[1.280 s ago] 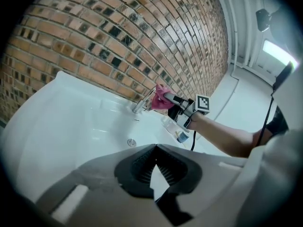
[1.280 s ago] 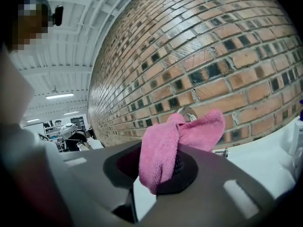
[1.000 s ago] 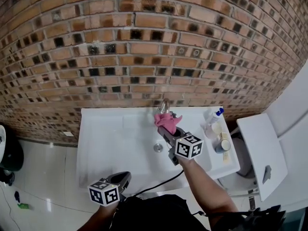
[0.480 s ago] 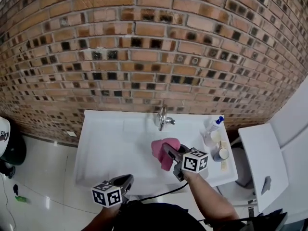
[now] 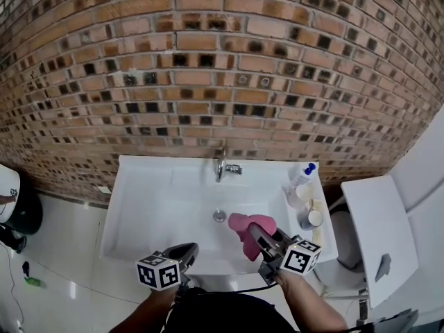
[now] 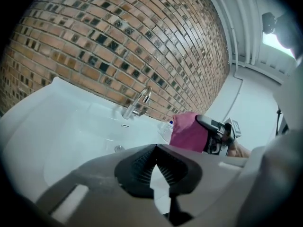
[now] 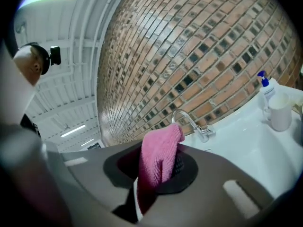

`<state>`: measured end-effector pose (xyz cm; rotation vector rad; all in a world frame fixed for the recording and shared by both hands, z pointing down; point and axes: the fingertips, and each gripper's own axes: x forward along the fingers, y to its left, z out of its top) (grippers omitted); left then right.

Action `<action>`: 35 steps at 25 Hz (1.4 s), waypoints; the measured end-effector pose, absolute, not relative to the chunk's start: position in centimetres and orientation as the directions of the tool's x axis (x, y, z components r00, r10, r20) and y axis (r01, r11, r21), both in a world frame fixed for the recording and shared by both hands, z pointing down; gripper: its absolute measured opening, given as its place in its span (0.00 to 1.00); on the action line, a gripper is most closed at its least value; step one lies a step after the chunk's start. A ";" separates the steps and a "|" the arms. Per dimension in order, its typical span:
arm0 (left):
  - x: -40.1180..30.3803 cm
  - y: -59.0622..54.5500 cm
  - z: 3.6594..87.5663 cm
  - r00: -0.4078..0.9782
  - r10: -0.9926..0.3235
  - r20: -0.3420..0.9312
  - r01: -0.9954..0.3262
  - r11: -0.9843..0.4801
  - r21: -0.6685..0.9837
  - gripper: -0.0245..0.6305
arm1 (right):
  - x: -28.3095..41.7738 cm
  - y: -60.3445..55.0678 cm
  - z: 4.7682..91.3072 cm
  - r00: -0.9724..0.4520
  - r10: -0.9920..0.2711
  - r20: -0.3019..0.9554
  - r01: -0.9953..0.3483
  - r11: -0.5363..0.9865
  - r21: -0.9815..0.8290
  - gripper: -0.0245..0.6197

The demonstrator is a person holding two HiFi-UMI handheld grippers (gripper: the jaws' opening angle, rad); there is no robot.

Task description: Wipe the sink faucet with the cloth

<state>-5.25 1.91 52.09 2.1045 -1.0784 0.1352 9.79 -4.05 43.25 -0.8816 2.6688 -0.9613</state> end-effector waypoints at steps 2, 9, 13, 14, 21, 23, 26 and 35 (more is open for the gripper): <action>-4.2 2.3 52.0 0.644 -0.649 0.406 -0.731 -0.365 0.576 0.04 | 10.5 -2.7 42.9 -0.816 -0.577 0.032 -0.468 0.628 -0.622 0.13; -3.2 3.6 52.4 0.629 -0.640 0.441 -0.749 -0.348 0.563 0.04 | 12.9 1.7 44.8 -0.826 -0.554 0.101 -0.494 0.626 -0.604 0.13; -3.2 4.1 52.2 0.619 -0.641 0.455 -0.760 -0.342 0.553 0.04 | 13.9 3.5 45.7 -0.832 -0.542 0.121 -0.491 0.616 -0.616 0.13; -3.2 4.3 52.2 0.617 -0.642 0.456 -0.761 -0.339 0.553 0.04 | 14.0 3.8 45.8 -0.834 -0.538 0.124 -0.491 0.618 -0.615 0.13; -2.5 4.8 51.8 0.622 -0.638 0.454 -0.760 -0.351 0.547 0.04 | 13.5 4.6 46.1 -0.843 -0.517 0.148 -0.494 0.634 -0.595 0.13; -2.5 5.0 51.7 0.622 -0.638 0.455 -0.760 -0.350 0.547 0.04 | 13.3 4.7 46.2 -0.845 -0.513 0.148 -0.490 0.635 -0.597 0.13; -2.7 4.9 51.6 0.621 -0.635 0.460 -0.762 -0.352 0.543 0.04 | 13.2 4.7 46.1 -0.847 -0.512 0.145 -0.487 0.636 -0.599 0.13; -3.3 4.1 50.7 0.623 -0.640 0.450 -0.761 -0.362 0.538 0.04 | 12.1 4.8 45.4 -0.851 -0.498 0.163 -0.494 0.658 -0.568 0.13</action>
